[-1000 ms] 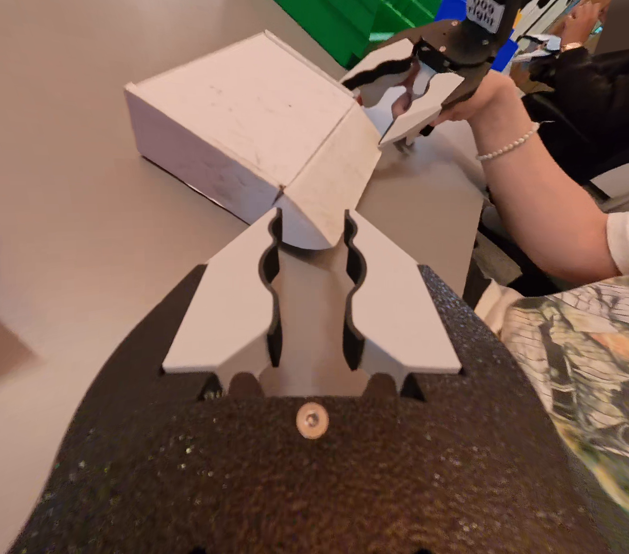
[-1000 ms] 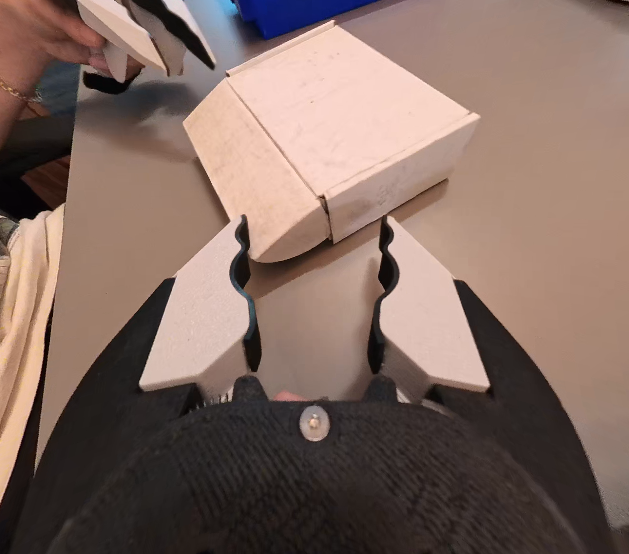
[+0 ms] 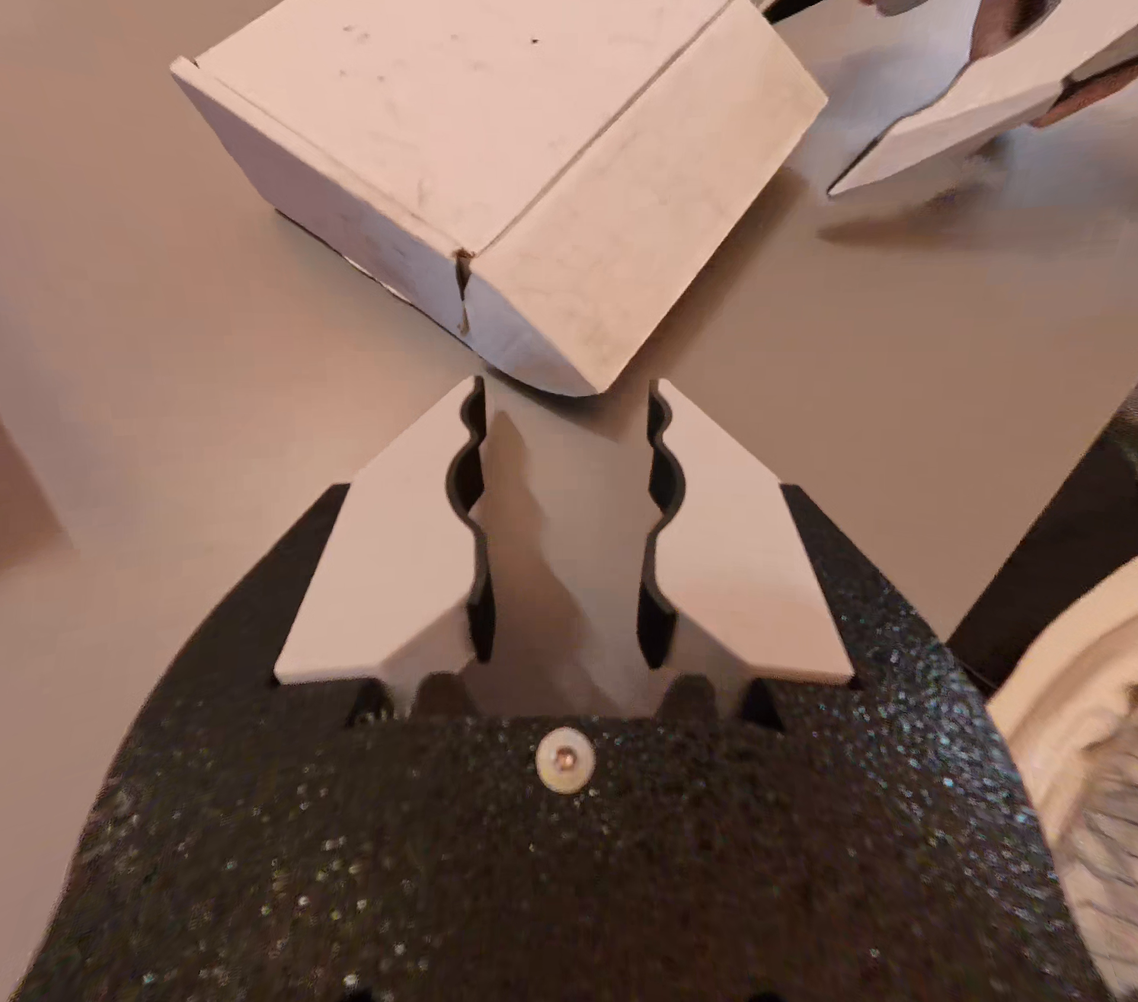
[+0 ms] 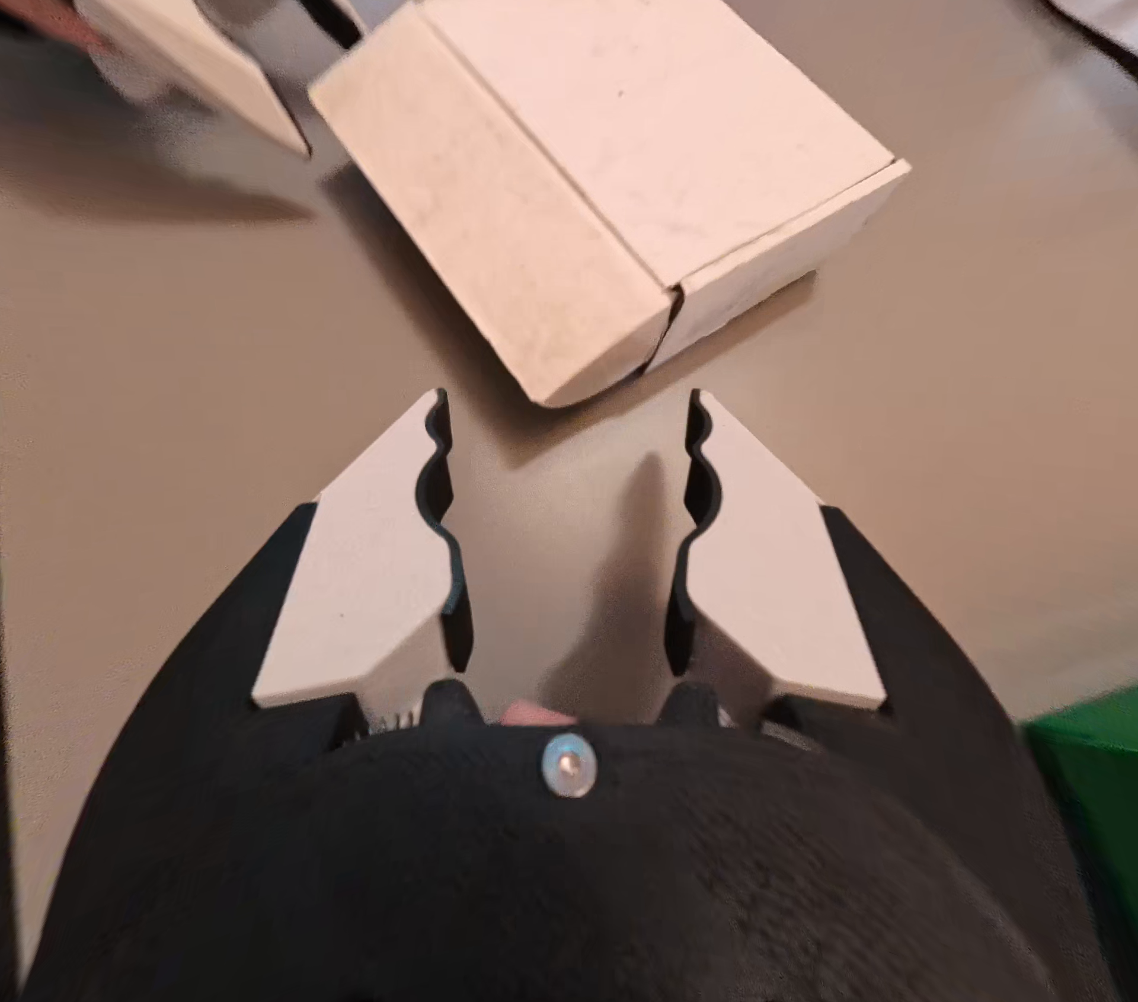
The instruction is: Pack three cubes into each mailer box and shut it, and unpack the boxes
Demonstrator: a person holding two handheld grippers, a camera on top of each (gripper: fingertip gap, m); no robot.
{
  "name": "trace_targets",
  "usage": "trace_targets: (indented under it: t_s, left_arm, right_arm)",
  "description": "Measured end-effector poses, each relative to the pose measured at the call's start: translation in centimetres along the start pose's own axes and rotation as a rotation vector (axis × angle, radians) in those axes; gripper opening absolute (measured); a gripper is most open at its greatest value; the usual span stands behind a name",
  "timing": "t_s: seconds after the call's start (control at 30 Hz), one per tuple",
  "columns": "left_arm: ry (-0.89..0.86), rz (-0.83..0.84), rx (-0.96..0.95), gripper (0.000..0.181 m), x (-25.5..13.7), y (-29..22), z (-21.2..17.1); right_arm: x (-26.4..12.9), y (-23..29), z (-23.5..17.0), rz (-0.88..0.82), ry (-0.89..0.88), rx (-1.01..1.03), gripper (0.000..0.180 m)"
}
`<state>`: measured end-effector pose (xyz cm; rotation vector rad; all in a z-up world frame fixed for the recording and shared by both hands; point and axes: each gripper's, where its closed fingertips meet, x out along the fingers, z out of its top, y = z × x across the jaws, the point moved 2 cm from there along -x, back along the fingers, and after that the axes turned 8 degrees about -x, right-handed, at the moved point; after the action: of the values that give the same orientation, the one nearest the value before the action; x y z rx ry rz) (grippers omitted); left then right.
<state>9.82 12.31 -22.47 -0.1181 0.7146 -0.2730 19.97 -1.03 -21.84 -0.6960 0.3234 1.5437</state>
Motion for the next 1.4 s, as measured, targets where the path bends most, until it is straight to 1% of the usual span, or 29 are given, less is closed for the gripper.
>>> trace_targets:
  t_s: [0.07, 0.1, 0.23, 0.27, 0.33, 0.4, 0.47, 0.6, 0.73, 0.87, 0.93, 1.03, 1.1, 1.17, 1.2, 1.23, 1.3, 1.4]
  left_arm:
    - [-0.039, 0.004, 0.004, 0.045, 0.2, -0.2, 0.2]
    - [-0.052, 0.002, -0.012, 0.045, 0.3, -0.3, 0.3]
    - [-0.033, -0.073, -0.112, 0.051, 0.4, -0.9, 0.3]
    - [-0.049, -0.084, -0.144, 0.05, 0.3, -0.8, 0.5]
    - [-0.081, -0.095, -0.212, 0.047, 0.1, -0.4, 1.0]
    - [-0.092, -0.122, -0.274, 0.043, 0.3, -0.4, 1.2]
    - [-0.096, -0.112, -0.299, 0.038, 0.5, -0.3, 1.2]
    - [-0.091, -0.091, -0.328, 0.037, 0.5, -0.3, 1.3]
    - [-0.063, -0.155, -0.443, 0.03, 0.4, -0.4, 1.4]
    - [-0.065, -0.21, -0.536, 0.028, 0.3, 0.1, 1.5]
    - [-0.063, -0.183, -0.521, 0.028, 0.4, 0.2, 1.5]
    - [-0.048, -0.088, -0.432, 0.032, 0.5, 0.1, 1.6]
    - [-0.058, -0.05, -0.418, 0.038, 0.7, 0.0, 1.8]
    - [-0.076, -0.077, -0.425, 0.042, 0.7, -0.1, 1.9]
    - [-0.08, -0.108, -0.394, 0.047, 0.7, -0.3, 1.9]
    - [-0.082, -0.123, -0.335, 0.048, 0.6, -0.5, 1.7]
    - [-0.076, -0.11, -0.18, 0.044, 0.4, -0.6, 0.8]
    - [-0.067, 0.006, 0.002, 0.036, 0.0, 0.0, -0.2]
  right_arm:
    - [0.1, 0.1, -0.3, -0.022, 0.025, -0.081, 0.076]
    - [0.2, 0.2, 0.0, -0.019, 0.002, -0.073, 0.076]
    - [-0.1, 0.1, 1.6, 0.018, -0.14, 0.065, 0.074]
    - [-0.2, -0.4, 1.8, 0.013, -0.157, 0.116, 0.07]
    - [-0.1, -0.4, 1.7, 0.047, -0.141, 0.205, 0.063]
    - [0.5, -0.2, 1.4, 0.055, -0.116, 0.231, 0.052]
    - [0.9, -0.2, 1.5, 0.039, -0.117, 0.23, 0.052]
    - [0.9, -0.4, 1.6, 0.035, -0.108, 0.27, 0.048]
    - [1.2, -0.6, 1.6, -0.003, -0.084, 0.273, 0.05]
    - [1.3, -0.5, 1.7, -0.012, -0.059, 0.271, 0.051]
    - [1.5, -0.4, 1.8, -0.021, -0.041, 0.265, 0.052]
    - [1.6, -0.3, 1.9, -0.039, -0.017, 0.256, 0.052]
    - [1.8, -0.3, 2.0, -0.051, -0.013, 0.261, 0.053]
    - [1.8, -0.4, 1.9, -0.06, -0.005, 0.264, 0.053]
    - [1.7, -0.5, 1.8, -0.063, 0.0, 0.263, 0.053]
    - [1.6, -0.6, 1.8, -0.061, -0.001, 0.262, 0.053]
    - [1.6, -0.7, 1.8, -0.058, -0.015, 0.269, 0.052]
    - [1.6, -0.7, 1.8, -0.062, -0.016, 0.259, 0.053]
